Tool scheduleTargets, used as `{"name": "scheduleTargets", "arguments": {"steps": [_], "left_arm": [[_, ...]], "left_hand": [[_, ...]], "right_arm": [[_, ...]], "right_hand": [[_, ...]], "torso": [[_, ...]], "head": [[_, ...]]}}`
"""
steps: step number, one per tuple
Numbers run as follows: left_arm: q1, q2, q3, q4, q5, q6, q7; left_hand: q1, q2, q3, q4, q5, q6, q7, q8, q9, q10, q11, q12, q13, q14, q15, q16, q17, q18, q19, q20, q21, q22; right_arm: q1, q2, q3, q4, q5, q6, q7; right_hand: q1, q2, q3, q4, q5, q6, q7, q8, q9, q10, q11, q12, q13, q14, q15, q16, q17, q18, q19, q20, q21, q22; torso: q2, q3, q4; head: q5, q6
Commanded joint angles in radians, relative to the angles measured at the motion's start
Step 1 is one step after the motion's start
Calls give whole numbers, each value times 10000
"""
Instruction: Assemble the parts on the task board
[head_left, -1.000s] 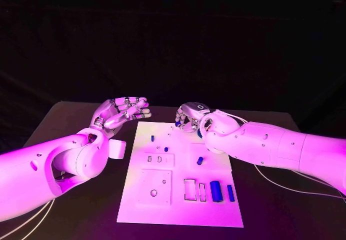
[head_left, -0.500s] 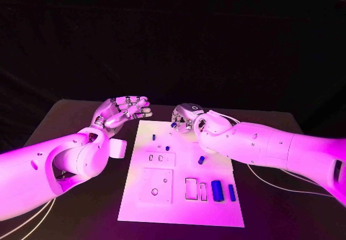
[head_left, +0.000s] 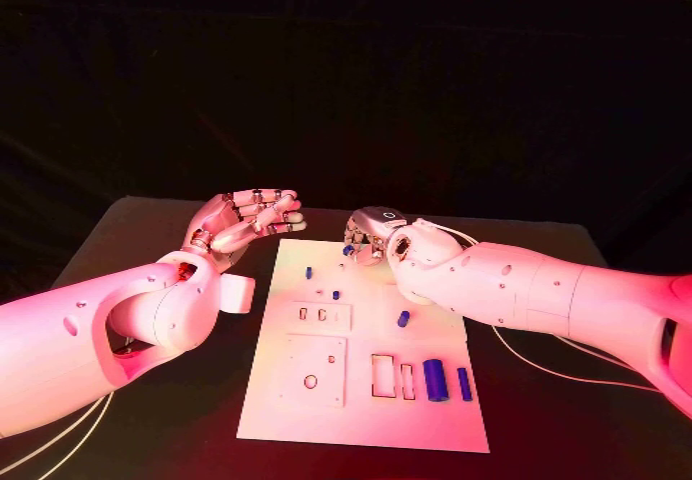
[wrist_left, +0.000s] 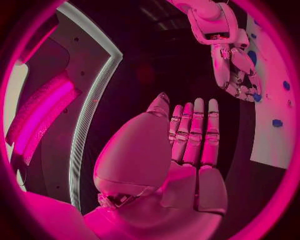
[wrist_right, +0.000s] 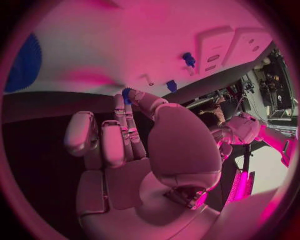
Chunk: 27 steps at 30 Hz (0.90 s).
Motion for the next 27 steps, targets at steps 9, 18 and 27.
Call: {"name": "scheduleTargets", "arguments": {"steps": [9,18,27], "left_arm": [[29,11,11,7,31,189,29],[32,-1,10,-44,39,188,14],[32,-79,10,-89,68,178,39]], "left_hand": [[86,-24,57,15,30,27,47,-53,7,32,7,-32,-7,-45,-9,-41,13,145,-47,42,-35,-11],[78,-36,67,22,24,23,55,-64,6,34,12,-59,-7,-60,-3,-53,28,144,-50,46,-42,-21],[77,-37,69,23,24,23,56,-66,6,34,14,-63,-7,-62,-2,-56,31,144,-51,47,-44,-22]], "right_arm": [[-50,26,-19,-53,170,33,260],[-36,-520,-18,538,272,-329,328],[241,-2114,11,1894,1461,-1009,539]], "right_hand": [[-283,-753,-318,221,-632,-1307,385,-599,-45,-1665,433,-586,-387,-151,298,-699,-1437,289,-1056,306,-1217,-1603],[-72,-764,-882,250,-598,-1477,380,-732,-9,-1961,433,-436,-452,-192,299,-845,-1700,367,-1245,317,-1621,-2028],[139,-563,-669,335,-565,-853,401,-549,143,-947,346,179,-392,-7,268,-571,-1336,262,-846,209,-1332,-1476]], "torso": [[-13,-6,5],[-42,5,21],[-69,44,-157]], "head": [[12,-1],[13,26],[34,70]]}}
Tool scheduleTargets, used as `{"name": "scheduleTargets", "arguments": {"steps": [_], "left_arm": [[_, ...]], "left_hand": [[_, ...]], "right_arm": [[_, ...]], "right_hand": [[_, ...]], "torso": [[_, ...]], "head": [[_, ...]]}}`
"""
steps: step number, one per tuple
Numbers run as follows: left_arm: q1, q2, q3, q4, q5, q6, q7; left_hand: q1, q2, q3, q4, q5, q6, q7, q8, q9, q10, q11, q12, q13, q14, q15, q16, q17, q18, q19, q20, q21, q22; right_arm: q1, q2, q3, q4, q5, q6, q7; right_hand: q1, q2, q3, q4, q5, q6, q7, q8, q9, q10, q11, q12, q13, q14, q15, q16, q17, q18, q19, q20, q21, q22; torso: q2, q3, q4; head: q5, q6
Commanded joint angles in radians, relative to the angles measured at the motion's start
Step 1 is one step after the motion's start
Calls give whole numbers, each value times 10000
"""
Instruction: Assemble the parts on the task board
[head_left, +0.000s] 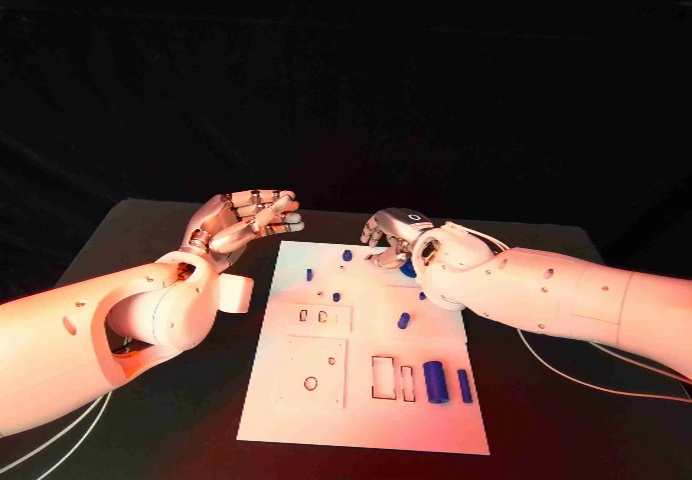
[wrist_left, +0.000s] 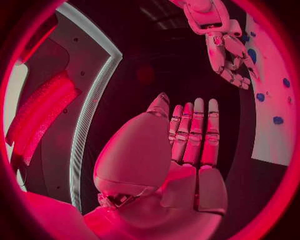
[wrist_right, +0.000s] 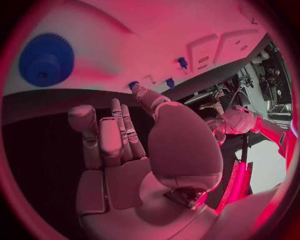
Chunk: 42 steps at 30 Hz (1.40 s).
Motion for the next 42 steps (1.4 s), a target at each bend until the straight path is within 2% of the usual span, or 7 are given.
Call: {"name": "scheduleTargets", "arguments": {"steps": [1,7,12,15,18,30,42], "left_arm": [[17,-12,10,-10,53,154,67],[17,-25,10,-59,64,137,53],[15,-15,9,-77,79,153,74],[14,-5,9,-86,86,165,88],[14,-1,9,-104,94,174,93],[13,20,9,-147,114,222,91],[14,21,9,-184,127,227,118]], "left_hand": [[77,-37,41,-6,24,23,56,-66,6,35,14,-63,-7,-62,-2,-56,12,145,-50,47,-44,-10],[81,-39,46,-8,24,22,57,-68,6,36,15,-70,-7,-69,0,-61,15,145,-52,48,-47,-13],[81,-39,46,-8,24,22,57,-68,6,36,15,-70,-7,-69,0,-61,15,145,-52,48,-47,-13],[94,-37,59,-13,27,25,53,-70,7,40,14,-78,-7,-72,0,-65,20,146,-54,49,-49,-16],[94,-37,59,-13,27,25,53,-70,7,40,14,-78,-7,-72,0,-65,20,146,-54,49,-49,-16],[120,-31,85,-20,31,32,40,-71,9,55,6,-88,-5,-74,-2,-69,31,147,-54,50,-53,-21],[120,-31,85,-20,31,32,40,-71,9,55,6,-88,-5,-74,-2,-69,31,147,-54,50,-53,-21]], "right_arm": [[130,-535,25,438,1101,-489,258],[347,-1424,45,823,2137,160,140],[403,-1685,49,572,2845,1287,-72],[413,-1719,49,401,3065,1829,-179],[416,-1732,49,293,3143,2212,-254],[267,-1445,45,9,3206,2594,-294],[87,-1251,41,-145,3017,1993,-351]], "right_hand": [[67,-42,149,24,29,117,-13,47,24,285,-56,80,7,100,-31,64,69,90,91,-6,61,101],[-11,-253,192,99,-17,-177,-158,-160,-3,1765,-365,841,381,262,-296,509,832,36,279,-122,260,457],[93,-337,-1015,362,-11,-537,-358,106,272,1778,-594,3996,3103,401,-477,916,1519,-109,706,-366,689,1211],[79,-158,-1713,704,12,-778,-308,540,538,2622,-473,10605,10419,808,-406,2040,3903,-279,1169,-295,1264,2087],[184,-39,-2199,933,35,-1035,-233,744,645,2968,-360,11915,12038,910,-287,2324,4590,-336,1362,-187,1515,2489],[457,158,-2898,1238,39,-1316,-129,910,714,3049,-300,12243,12522,946,-207,2426,4853,-394,1521,-91,1719,2844],[686,340,-2846,1259,44,-1238,-147,1046,758,3251,-316,12461,12842,971,-214,2468,4972,-443,1667,-89,1892,3104]], "torso": [[-29,39,-119],[-62,65,-157],[-59,94,-167],[-57,84,-150],[-57,76,-130],[-63,52,-76],[-59,61,-94]], "head": [[20,35],[-7,78],[-19,73],[-58,76],[-59,74],[-53,19],[-27,-11]]}}
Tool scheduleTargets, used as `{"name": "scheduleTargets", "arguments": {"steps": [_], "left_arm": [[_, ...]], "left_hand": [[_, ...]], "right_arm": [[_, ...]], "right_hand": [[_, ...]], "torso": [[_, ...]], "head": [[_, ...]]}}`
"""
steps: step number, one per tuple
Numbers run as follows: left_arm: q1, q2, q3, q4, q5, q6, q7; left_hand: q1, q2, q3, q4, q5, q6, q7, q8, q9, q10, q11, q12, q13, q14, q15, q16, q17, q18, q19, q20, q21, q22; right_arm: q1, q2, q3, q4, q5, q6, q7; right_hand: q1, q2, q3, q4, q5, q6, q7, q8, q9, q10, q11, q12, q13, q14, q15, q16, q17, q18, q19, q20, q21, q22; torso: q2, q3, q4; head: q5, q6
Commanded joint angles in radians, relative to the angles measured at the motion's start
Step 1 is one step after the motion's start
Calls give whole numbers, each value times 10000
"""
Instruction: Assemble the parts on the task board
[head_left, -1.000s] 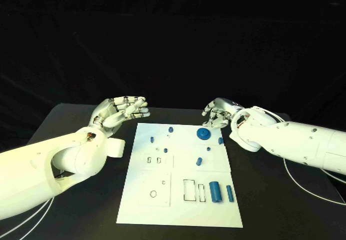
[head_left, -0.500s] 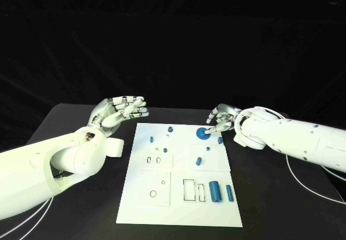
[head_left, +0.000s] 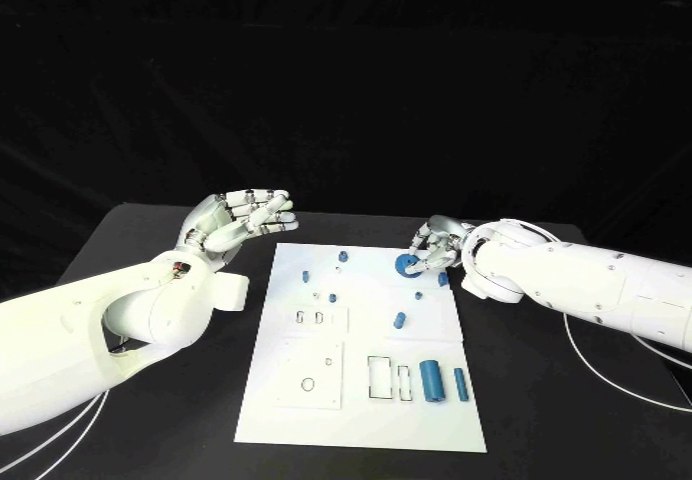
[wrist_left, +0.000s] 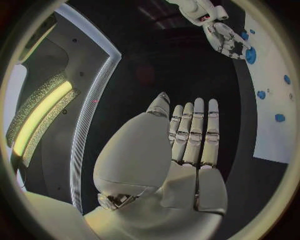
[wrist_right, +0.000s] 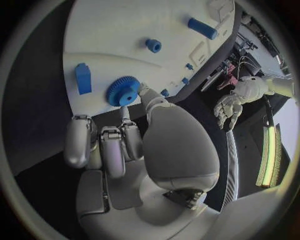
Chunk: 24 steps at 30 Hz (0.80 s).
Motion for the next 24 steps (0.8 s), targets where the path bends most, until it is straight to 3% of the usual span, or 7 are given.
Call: {"name": "scheduleTargets", "arguments": {"steps": [1,13,24], "left_arm": [[14,25,10,1,51,193,112],[15,33,10,-12,55,244,132],[15,27,10,-25,55,252,126]], "left_hand": [[80,9,58,8,31,32,40,-32,9,55,6,-53,-4,-74,-2,-69,9,147,-28,24,-53,-14],[98,8,82,9,32,40,29,-34,11,76,-1,-64,-2,-75,-6,-75,22,147,-27,26,-56,-20],[98,8,82,9,32,40,29,-34,11,76,-1,-64,-2,-75,-6,-75,22,147,-27,26,-56,-20]], "right_arm": [[-27,41,0,-14,-199,-247,-26],[-95,183,-5,-100,-410,-144,-88],[-139,162,-9,-172,-1291,17,-257]], "right_hand": [[100,34,35,4,44,46,-28,49,14,95,0,75,539,833,70,59,1700,-205,118,8,99,91],[387,208,374,-68,60,138,-40,141,15,190,-20,167,693,841,55,77,1741,-227,188,-6,187,236],[648,87,970,-317,63,190,-28,140,-53,212,-16,182,760,847,54,90,1779,-253,244,-11,264,385]], "torso": [[1,1,-19],[0,13,12],[-8,9,-2]], "head": [[-4,-1],[11,-16],[22,-35]]}}
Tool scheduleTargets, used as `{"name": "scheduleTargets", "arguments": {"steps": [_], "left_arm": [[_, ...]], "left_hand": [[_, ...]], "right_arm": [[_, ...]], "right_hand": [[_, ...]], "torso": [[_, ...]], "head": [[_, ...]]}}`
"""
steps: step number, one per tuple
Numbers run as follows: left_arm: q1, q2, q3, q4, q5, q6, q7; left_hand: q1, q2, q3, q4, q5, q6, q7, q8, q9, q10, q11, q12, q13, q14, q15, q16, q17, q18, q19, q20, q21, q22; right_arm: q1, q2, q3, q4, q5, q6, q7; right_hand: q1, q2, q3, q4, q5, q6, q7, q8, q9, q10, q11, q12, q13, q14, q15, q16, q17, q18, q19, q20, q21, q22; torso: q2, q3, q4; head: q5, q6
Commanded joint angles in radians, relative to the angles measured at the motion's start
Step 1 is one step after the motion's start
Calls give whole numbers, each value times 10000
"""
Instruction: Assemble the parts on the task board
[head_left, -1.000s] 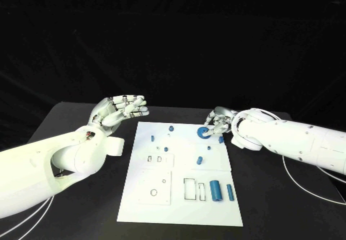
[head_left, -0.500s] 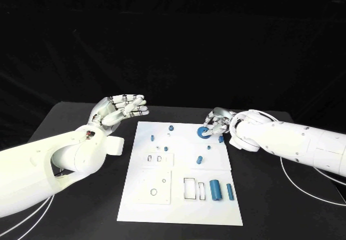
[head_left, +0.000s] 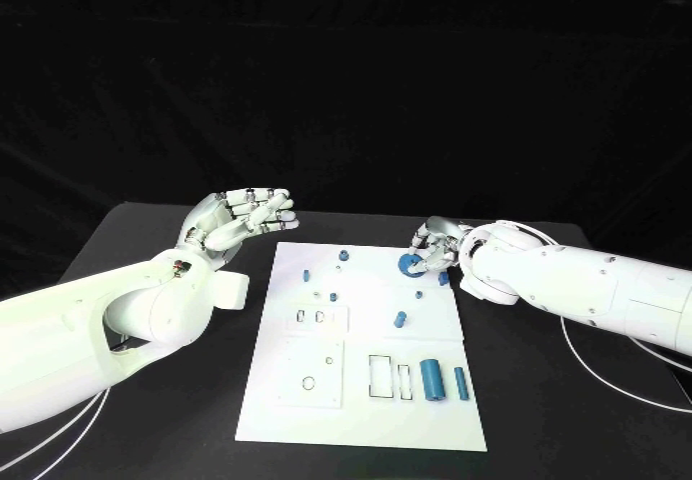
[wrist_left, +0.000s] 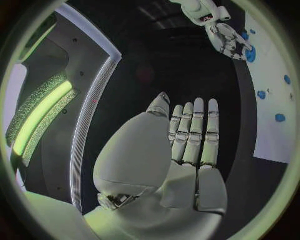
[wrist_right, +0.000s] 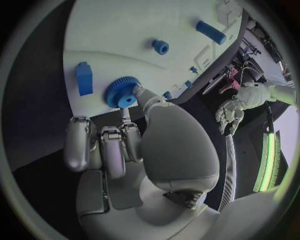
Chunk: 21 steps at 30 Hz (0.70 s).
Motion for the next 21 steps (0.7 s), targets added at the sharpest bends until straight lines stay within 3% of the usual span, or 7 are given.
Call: {"name": "scheduleTargets", "arguments": {"steps": [1,14,15,21], "left_arm": [[13,16,10,11,37,193,116],[13,8,10,-1,37,184,108],[13,8,10,-2,37,185,108],[13,4,10,-3,37,189,106]], "left_hand": [[98,8,54,-19,32,40,29,-34,12,76,-1,-66,-2,-75,-6,-35,9,147,-28,27,-56,-8],[105,6,69,-16,31,41,27,-38,12,85,-3,-77,-2,-77,-7,-39,19,148,-26,28,-58,-12],[107,-2,75,-15,30,36,28,-44,11,84,-2,-87,-3,-80,-7,-43,23,148,-26,28,-59,-15],[107,-2,75,-15,30,36,28,-44,11,84,-2,-87,-3,-80,-7,-43,23,148,-26,28,-59,-15]], "right_arm": [[-25,-15,-5,-3,-811,210,-146],[-43,-105,-6,49,-1205,247,-137],[-44,-114,-6,59,-1207,248,-132],[-52,-153,-6,102,-1169,256,-124]], "right_hand": [[85,-87,76,-21,61,90,3,23,-14,78,5,71,799,849,55,57,1796,-102,73,24,60,24],[-48,-278,146,-34,41,65,16,8,-40,35,21,29,753,845,69,53,1780,-103,67,33,58,40],[-178,-416,352,34,1493,55,26,-11,-59,20,49,19,760,843,74,54,1784,-106,55,26,56,52],[-182,-432,602,14,1499,76,32,-3,-76,43,26,33,787,844,74,55,1786,-109,74,38,77,96]], "torso": [[2,-1,-10],[0,-3,9],[0,-2,5],[1,-5,6]], "head": [[4,-6],[-22,-10],[-24,-5],[-33,-7]]}}
